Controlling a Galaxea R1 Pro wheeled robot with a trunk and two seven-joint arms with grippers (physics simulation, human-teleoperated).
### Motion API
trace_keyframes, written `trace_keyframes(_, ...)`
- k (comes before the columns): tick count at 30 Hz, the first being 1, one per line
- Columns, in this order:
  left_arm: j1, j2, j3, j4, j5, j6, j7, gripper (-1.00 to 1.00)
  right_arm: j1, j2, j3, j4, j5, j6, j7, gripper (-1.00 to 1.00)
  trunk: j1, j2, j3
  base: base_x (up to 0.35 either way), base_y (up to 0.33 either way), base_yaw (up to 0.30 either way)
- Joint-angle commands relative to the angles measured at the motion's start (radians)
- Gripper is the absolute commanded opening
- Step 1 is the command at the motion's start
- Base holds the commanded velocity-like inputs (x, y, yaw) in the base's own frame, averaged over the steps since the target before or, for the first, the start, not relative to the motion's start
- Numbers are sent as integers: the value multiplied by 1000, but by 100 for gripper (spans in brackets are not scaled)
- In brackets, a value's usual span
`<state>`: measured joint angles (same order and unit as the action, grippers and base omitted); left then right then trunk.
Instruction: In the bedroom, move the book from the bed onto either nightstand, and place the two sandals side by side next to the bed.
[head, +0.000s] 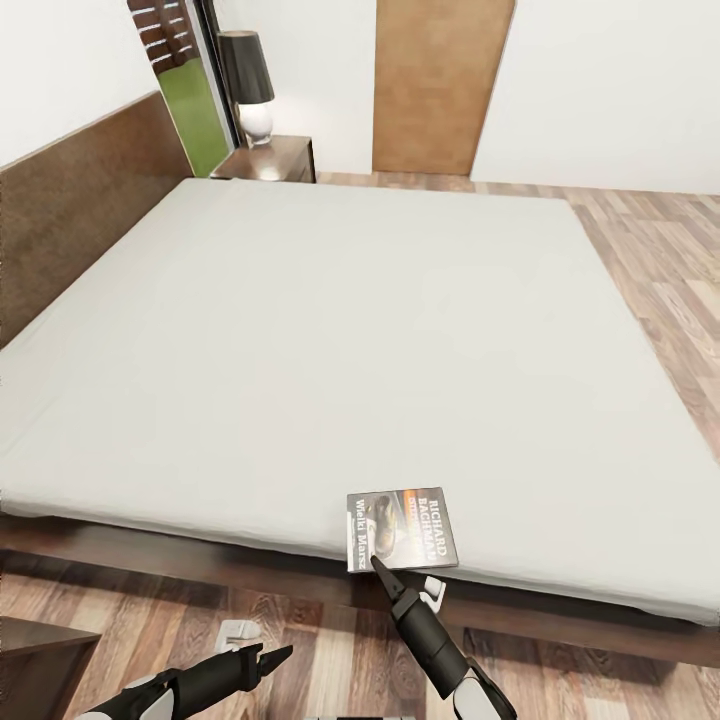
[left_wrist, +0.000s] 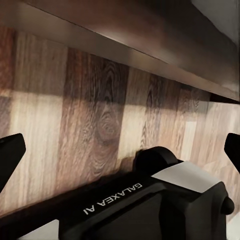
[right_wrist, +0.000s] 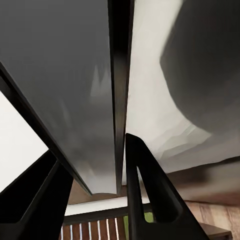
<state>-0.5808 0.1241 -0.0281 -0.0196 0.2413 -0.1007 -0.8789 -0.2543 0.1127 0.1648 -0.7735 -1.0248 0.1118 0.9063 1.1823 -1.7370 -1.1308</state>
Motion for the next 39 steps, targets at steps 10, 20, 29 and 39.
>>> trace_keyframes(10, -1, 0, -4, 1, 1, -8, -2, 100, 0, 0, 1, 0, -11, 11, 3, -100, -39, 70, 31, 0, 0, 0)
trace_keyframes(20, -1, 0, -4, 1, 1, -8, -2, 100, 0, 0, 1, 0, -11, 11, 3, -100, -77, 140, 62, 0, 0, 0)
trace_keyframes(29, -1, 0, -4, 1, 1, -8, -2, 100, 0, 0, 1, 1, -11, 11, 3, -100, -111, 203, 90, 0, 0, 0)
trace_keyframes(39, -1, 0, -4, 1, 1, -8, -2, 100, 0, -1, 1, 0, -9, 14, -7, -100, -150, 273, 122, 0, 0, 0)
